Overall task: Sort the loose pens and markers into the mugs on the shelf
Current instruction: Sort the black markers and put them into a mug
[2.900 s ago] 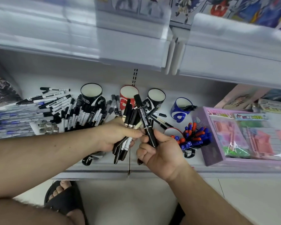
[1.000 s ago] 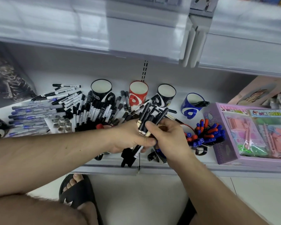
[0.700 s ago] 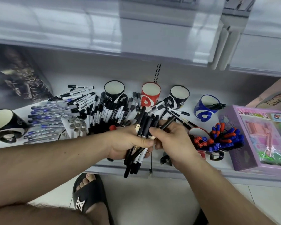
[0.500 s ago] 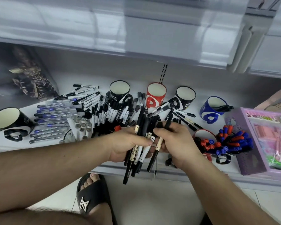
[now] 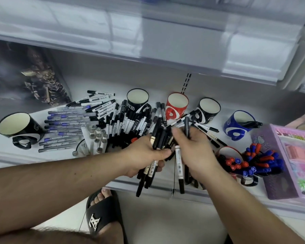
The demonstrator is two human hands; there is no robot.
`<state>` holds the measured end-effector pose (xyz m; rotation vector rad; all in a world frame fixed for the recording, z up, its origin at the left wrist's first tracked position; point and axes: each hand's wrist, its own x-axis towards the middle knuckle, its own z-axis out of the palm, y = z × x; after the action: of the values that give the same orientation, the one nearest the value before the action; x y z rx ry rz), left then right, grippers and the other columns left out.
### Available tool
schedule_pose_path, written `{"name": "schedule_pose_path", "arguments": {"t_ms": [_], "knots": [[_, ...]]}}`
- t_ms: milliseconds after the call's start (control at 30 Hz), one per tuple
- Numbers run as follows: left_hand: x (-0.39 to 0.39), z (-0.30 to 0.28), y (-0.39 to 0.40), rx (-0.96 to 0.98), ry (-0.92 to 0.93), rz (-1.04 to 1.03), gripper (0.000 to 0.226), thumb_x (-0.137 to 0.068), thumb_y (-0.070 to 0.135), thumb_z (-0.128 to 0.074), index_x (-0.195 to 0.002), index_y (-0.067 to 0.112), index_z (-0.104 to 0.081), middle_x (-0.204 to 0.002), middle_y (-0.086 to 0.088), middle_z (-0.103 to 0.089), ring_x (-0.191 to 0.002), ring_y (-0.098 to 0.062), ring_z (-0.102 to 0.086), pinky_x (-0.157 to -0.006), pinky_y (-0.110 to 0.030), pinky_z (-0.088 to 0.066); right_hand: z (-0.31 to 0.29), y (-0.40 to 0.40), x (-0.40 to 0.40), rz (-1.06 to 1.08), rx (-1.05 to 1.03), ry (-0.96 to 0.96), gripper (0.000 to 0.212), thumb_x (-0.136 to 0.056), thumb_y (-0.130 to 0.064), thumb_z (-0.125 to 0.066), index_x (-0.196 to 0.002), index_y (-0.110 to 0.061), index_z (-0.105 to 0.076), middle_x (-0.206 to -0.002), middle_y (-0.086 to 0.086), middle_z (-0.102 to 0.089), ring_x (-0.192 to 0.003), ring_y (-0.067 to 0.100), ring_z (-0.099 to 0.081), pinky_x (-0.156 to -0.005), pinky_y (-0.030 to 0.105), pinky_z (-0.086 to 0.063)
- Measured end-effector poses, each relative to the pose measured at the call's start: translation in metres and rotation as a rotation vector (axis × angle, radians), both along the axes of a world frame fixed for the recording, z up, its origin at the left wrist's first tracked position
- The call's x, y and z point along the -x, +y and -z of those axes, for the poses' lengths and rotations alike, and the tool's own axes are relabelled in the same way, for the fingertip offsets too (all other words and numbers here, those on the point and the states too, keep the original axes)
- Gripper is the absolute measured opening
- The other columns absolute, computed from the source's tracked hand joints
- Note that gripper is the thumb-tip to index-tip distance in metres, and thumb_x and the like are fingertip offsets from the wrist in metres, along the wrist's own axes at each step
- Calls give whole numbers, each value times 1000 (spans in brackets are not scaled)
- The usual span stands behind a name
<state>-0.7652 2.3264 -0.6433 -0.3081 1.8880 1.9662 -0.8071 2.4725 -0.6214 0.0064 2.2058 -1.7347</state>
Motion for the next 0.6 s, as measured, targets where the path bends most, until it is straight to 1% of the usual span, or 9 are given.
{"name": "schedule_pose_path", "arguments": {"t_ms": [33,67,133,200,267,367,433,500,600], "knots": [[0,0,1,43,42,10,10,-88,8,-69,-91,11,-60,-71,-6,-63,-62,-23,-61,-61,-39,-54,1,-3,-3,-20,-1,2,20,-93,-29,-66,-90,-9,-67,-77,3,-73,-70,23,-69,-67,40,-57],[1,-1,2,104,80,17,11,-89,8,-67,-91,14,-60,-79,-14,-67,-68,-31,-64,-66,-44,-56,3,-6,-5,-18,25,-13,20,-90,-26,-70,-92,-6,-68,-74,4,-73,-64,18,-69,-62,36,-57],[3,0,1,206,126,14,14,-87,8,-65,-95,19,-61,-98,-23,-69,-90,-41,-67,-82,-52,-54,5,-8,-5,0,69,-49,14,-90,-17,-70,-92,-3,-68,-54,-9,-64,-42,2,-56,-44,18,-45],[4,2,-1,251,144,26,22,-82,16,-67,-102,23,-63,-95,-16,-71,-93,-43,-66,-82,-61,-53,7,-9,-5,-7,66,-65,9,-90,-13,-70,-90,-4,-67,-44,-13,-56,-33,-1,-47,-37,10,-34],[4,5,-2,271,127,53,25,-79,19,-70,-103,21,-62,-88,-12,-71,-86,-42,-67,-77,-63,-53,9,-9,-5,-18,54,-65,9,-90,-14,-70,-86,-6,-66,-44,-13,-56,-33,-1,-47,-37,10,-33],[7,4,-2,272,125,87,24,-79,10,-69,-101,12,-60,-84,-15,-70,-80,-42,-65,-73,-59,-56,12,-9,-4,-27,-1,-41,14,-90,-21,-70,-84,-9,-67,-46,-12,-57,-35,-1,-47,-40,15,-35],[9,1,-2,274,114,103,30,-76,7,-69,-103,8,-57,-78,-12,-67,-68,-32,-63,-68,-55,-56,15,-9,-3,-37,-70,-3,15,-91,-26,-68,-84,-13,-66,-46,-14,-56,-37,-1,-47,-44,18,-35],[10,0,-4,294,76,94,37,-73,2,-69,-105,9,-53,-75,-10,-63,-61,-21,-60,-60,-43,-54,19,-10,-3,-32,-66,-21,13,-94,-25,-64,-86,-15,-64,-45,-16,-53,-37,-1,-46,-46,18,-34],[9,-2,-4,292,-15,76,44,-67,1,-69,-106,12,-52,-72,-9,-60,-54,-18,-58,-54,-32,-47,22,-13,-4,25,-21,-80,11,-96,-22,-60,-90,-15,-64,-56,-10,-58,-43,5,-49,-46,23,-38]]}}
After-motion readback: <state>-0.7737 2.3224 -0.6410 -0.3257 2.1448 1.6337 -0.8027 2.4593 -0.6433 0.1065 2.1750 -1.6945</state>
